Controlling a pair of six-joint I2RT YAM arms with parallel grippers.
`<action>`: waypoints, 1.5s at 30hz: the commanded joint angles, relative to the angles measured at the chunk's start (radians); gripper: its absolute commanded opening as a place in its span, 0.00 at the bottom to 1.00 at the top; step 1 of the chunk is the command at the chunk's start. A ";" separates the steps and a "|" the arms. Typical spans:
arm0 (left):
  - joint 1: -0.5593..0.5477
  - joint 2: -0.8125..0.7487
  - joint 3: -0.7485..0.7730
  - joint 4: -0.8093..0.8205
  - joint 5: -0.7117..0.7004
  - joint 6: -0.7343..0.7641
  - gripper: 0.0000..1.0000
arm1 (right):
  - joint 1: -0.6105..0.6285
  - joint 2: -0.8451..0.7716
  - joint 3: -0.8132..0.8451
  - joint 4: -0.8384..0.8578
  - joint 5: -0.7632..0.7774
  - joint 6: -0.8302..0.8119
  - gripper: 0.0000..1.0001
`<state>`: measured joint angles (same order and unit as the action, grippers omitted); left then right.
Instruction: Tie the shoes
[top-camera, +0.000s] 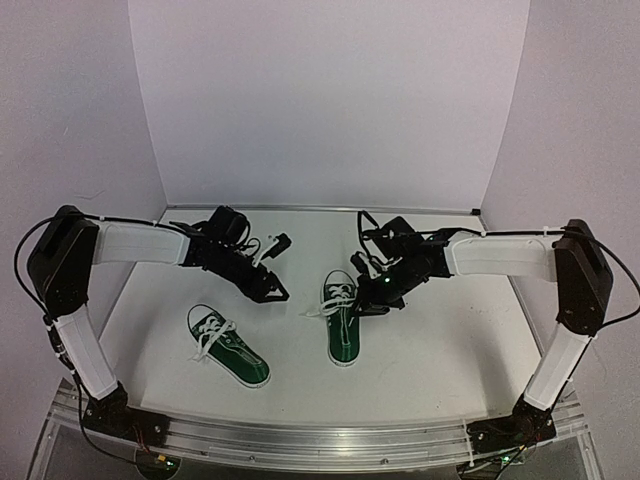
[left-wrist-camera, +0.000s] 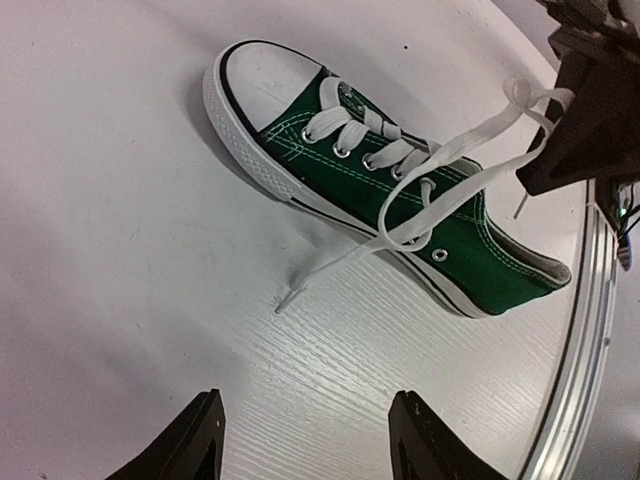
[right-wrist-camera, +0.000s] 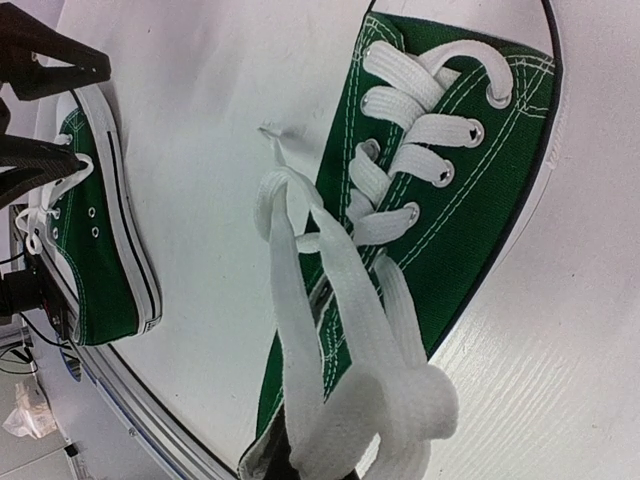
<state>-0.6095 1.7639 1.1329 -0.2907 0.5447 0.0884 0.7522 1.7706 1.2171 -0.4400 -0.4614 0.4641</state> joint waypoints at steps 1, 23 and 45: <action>-0.027 0.030 0.016 0.109 -0.015 0.262 0.58 | -0.006 0.004 0.018 -0.015 -0.006 0.000 0.00; -0.179 0.342 0.221 0.104 -0.190 0.357 0.22 | -0.025 -0.012 0.015 -0.038 -0.029 0.002 0.00; 0.084 -0.053 -0.106 0.014 -0.309 -0.171 0.00 | -0.243 -0.130 -0.139 -0.176 -0.016 -0.080 0.00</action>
<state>-0.5029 1.7216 1.0210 -0.2688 0.1955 -0.0023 0.5042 1.6116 1.0612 -0.6126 -0.4588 0.4086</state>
